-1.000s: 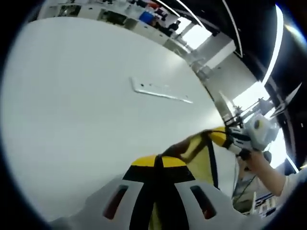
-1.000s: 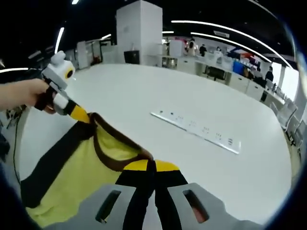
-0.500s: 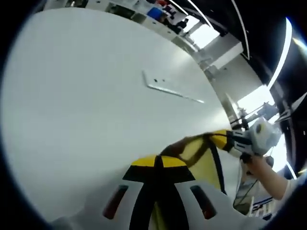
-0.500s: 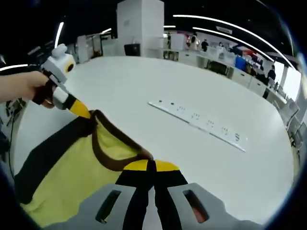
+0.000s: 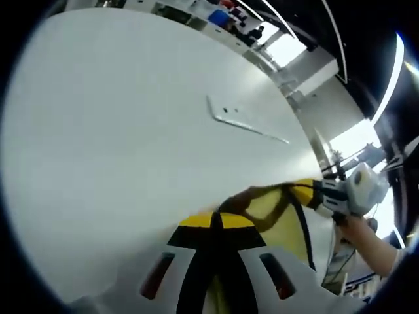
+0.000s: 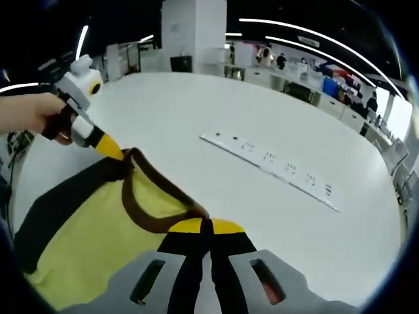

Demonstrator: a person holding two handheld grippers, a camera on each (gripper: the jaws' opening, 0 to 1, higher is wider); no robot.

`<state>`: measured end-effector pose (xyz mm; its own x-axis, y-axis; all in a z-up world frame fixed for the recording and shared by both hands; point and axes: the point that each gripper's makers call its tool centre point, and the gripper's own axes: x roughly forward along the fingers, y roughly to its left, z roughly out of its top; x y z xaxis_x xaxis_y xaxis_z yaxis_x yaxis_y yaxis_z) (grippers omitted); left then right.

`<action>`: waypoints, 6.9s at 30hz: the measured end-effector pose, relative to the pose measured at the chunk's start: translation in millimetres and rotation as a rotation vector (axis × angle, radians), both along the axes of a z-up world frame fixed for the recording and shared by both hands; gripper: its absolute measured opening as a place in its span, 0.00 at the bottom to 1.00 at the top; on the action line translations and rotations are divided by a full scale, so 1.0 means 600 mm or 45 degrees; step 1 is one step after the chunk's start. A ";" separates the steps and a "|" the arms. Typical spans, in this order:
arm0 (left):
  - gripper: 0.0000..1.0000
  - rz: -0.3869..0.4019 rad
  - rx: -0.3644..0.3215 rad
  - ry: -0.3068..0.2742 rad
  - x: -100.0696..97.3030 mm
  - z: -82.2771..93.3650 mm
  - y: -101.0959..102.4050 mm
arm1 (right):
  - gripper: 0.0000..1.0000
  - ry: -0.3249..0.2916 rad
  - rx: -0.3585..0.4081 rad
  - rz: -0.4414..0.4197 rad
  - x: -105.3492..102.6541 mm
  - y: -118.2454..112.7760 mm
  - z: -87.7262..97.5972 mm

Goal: Fold the garment on the visible template until the final outline fits inside the template.

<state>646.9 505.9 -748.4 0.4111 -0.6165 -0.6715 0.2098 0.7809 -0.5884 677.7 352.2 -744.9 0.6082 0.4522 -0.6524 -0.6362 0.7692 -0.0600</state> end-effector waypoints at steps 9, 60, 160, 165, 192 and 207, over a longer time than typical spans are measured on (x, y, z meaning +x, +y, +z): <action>0.00 -0.012 0.017 0.010 0.002 -0.007 -0.003 | 0.03 0.013 -0.021 0.008 0.001 0.001 -0.015; 0.10 -0.079 0.049 -0.125 -0.010 0.023 0.005 | 0.17 -0.030 0.079 0.059 -0.021 0.009 0.011; 0.99 -0.232 0.147 -0.494 -0.483 0.192 0.069 | 1.00 0.023 0.433 -0.132 -0.511 -0.079 0.177; 0.99 -0.225 0.176 -0.495 -0.510 0.195 0.085 | 1.00 0.010 0.420 -0.136 -0.534 -0.088 0.186; 0.99 -0.151 0.182 -0.466 -0.600 0.202 0.121 | 1.00 0.015 0.380 -0.199 -0.631 -0.129 0.189; 0.99 -0.138 0.186 -0.474 -0.615 0.210 0.127 | 0.98 0.001 0.372 -0.217 -0.655 -0.140 0.187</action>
<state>277.9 582.3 -622.3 0.5804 -0.5787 -0.5729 0.4733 0.8122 -0.3410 285.0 268.3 -632.9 0.6908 0.5120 -0.5105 -0.4970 0.8491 0.1790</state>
